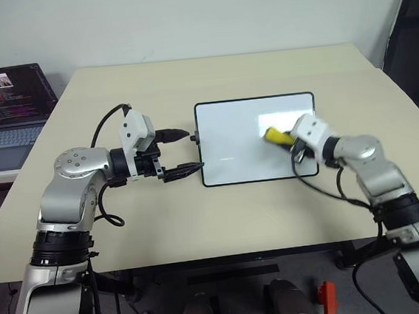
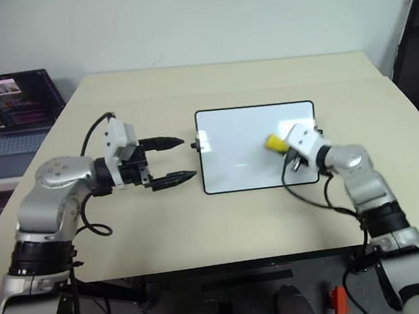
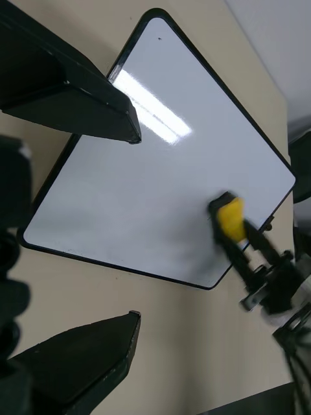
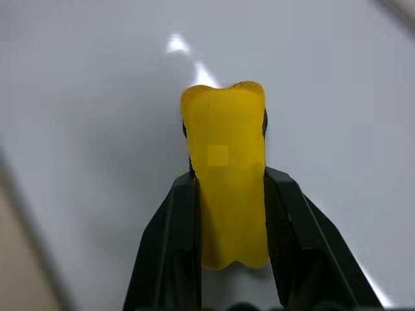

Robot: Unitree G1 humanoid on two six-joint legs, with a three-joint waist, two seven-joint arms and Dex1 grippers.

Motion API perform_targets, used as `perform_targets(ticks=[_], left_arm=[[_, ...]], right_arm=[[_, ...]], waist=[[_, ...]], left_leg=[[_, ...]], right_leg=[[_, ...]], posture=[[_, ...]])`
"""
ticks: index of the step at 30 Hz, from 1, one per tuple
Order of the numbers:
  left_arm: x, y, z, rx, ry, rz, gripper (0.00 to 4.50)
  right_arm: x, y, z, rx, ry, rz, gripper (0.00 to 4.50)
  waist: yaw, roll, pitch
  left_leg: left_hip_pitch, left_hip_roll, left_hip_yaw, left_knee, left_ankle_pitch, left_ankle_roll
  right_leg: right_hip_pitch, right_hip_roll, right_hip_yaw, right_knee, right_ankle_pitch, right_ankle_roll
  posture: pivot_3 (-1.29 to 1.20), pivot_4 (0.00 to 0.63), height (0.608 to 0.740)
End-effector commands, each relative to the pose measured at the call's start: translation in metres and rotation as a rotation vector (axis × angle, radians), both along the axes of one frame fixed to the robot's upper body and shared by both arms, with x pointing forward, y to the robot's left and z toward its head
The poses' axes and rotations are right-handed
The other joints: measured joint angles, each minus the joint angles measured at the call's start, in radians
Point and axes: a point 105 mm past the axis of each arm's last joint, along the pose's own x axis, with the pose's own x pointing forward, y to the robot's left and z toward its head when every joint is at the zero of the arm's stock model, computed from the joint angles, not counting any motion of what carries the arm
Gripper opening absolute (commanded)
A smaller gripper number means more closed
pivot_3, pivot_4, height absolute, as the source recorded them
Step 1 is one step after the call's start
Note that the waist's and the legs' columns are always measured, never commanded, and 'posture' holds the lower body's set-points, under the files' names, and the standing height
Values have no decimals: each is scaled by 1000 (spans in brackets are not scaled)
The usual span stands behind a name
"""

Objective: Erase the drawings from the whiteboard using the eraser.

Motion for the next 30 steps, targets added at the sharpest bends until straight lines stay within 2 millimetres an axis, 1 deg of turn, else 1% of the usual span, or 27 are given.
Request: perform_targets(ticks=[1, 4, 5, 6, 8, 9, 10, 11, 12, 13, 14, 15, 16, 17, 20, 23, 25, 26, 27, 28, 30], left_arm=[[-4, 0, 16, -8, -61, -12, 4500], [-4, 0, 16, -8, -60, -14, 4500], [-4, -1, 16, -9, -61, -18, 4500], [-4, -2, 17, -10, -62, -22, 4500], [-4, -4, 19, -15, -65, -31, 4500], [-5, -5, 20, -19, -67, -36, 4500], [-6, -6, 21, -22, -67, -43, 4500], [-7, -10, 21, -30, -64, -61, 4500], [-9, -14, 20, -39, -59, -80, 4500], [-12, -22, 19, -53, -54, -104, 4500], [-13, -29, 18, -66, -51, -126, 4500], [-15, -39, 15, -79, -48, -151, 4500], [-16, -47, 13, -91, -46, -172, 4500], [-17, -54, 11, -99, -43, -188, 4500], [-19, -78, 0, -109, -46, -246, 4500], [-18, -106, -9, -141, -48, -281, 4500], [-15, -112, -17, -129, -52, -280, 4500], [-14, -112, -19, -130, -49, -278, 4500], [-14, -111, -19, -133, -48, -277, 4500], [-14, -110, -20, -135, -46, -278, 4500], [-15, -107, -22, -132, -41, -277, 4500]], right_arm=[[-10, -7, -13, -13, 87, -8, 955], [-8, -12, -7, 0, 61, -31, 955], [-8, -13, 2, 40, 45, -30, 955], [-8, -12, 13, 95, 30, -23, 955], [-12, -16, 49, 239, -22, -8, 955], [-16, -24, 73, 331, -55, -11, 955], [-20, -33, 94, 410, -87, -19, 955], [-23, -50, 115, 478, -135, -56, 955], [-25, -67, 130, 520, -176, -100, 955], [-27, -90, 138, 536, -206, -176, 955], [-28, -111, 140, 534, -221, -257, 955], [-27, -137, 134, 498, -220, -372, 955], [-28, -158, 126, 455, -211, -464, 955], [-30, -172, 118, 423, -187, -527, 955], [-36, -199, 97, 449, -95, -638, 955], [-35, -224, 62, 378, -5, -760, 955], [-30, -251, 50, 387, -6, -893, 955], [-28, -264, 45, 394, -8, -965, 955], [-27, -273, 41, 390, -4, -1009, 955], [-26, -279, 37, 380, 6, -1036, 955], [-25, -282, 28, 369, 44, -1039, 955]], waist=[[1, 0, 0], [3, 0, 0], [4, 0, 0], [5, 0, 0], [8, 1, 1], [11, 2, 1], [13, 2, 2], [16, 2, 2], [20, 2, 2], [26, 2, 2], [31, 2, 2], [36, 2, 2], [44, 1, 1], [49, 1, 1], [52, 0, 1], [44, 2, 1], [32, 2, 1], [26, 2, 1], [19, 3, 1], [15, 4, 1], [7, 4, 1]], left_leg=[[0, 0, 0, 0, 0, 0], [-1, 0, 0, 1, 0, 0], [-1, 0, 0, 0, 0, 0], [-1, 0, 0, 0, 0, 0], [-3, 0, 0, 0, 0, 0], [-5, -1, -1, 0, 0, 0], [-7, -1, -1, 0, 0, 0], [-9, -1, -1, 0, 0, 0], [-10, -1, -1, 0, 0, 0], [-10, -2, -1, 0, 0, 0], [-10, -2, -1, -1, 0, 0], [-10, -2, -1, -2, -1, 0], [-10, -2, -2, -2, -1, -1], [-10, -2, -2, -2, -1, -1], [-10, -2, 0, -2, -1, -1], [-9, -2, 1, -1, -1, -1], [-8, -2, 2, -1, -1, 0], [-8, -2, 2, 0, -1, 0], [-7, -2, 3, 0, -1, 0], [-6, -2, 4, 0, -1, 0], [-6, -2, 4, -1, -1, 0]], right_leg=[[0, 0, 0, 0, 0, 0], [0, 0, 0, -1, 0, 1], [0, 0, 0, -1, 0, 1], [-1, 0, 0, -1, 0, 1], [-2, 0, 0, -1, 0, 0], [-3, 0, 0, -1, 2, -2], [-4, -1, -1, -2, 2, -2], [-7, -1, -1, -2, 2, -2], [-8, -1, -1, -2, 2, -1], [-8, -2, -1, -2, 2, -1], [-8, -2, -1, -3, 2, -1], [-7, -2, -2, -4, 2, -1], [-7, -2, -3, -4, 2, -1], [-6, -2, -3, -5, 1, -1], [-5, -2, -2, -6, 1, -1], [-5, -2, 0, -5, 1, -1], [-5, -2, 1, -5, 1, -1], [-5, -2, 1, -5, 1, -1], [-4, -2, 2, -4, 1, -1], [-4, -2, 3, -4, 1, -1], [-4, -1, 3, -4, 1, -1]], posture=[[0, 150, 740], [0, 150, 740], [0, 150, 740], [0, 150, 740], [0, 150, 740], [0, 150, 740], [0, 150, 740], [0, 150, 740], [0, 150, 740], [0, 150, 740], [0, 150, 740], [0, 150, 740], [0, 150, 740], [0, 150, 740], [0, 150, 740], [0, 150, 740], [0, 150, 740], [0, 150, 740], [0, 150, 740], [0, 150, 740], [0, 150, 740]])
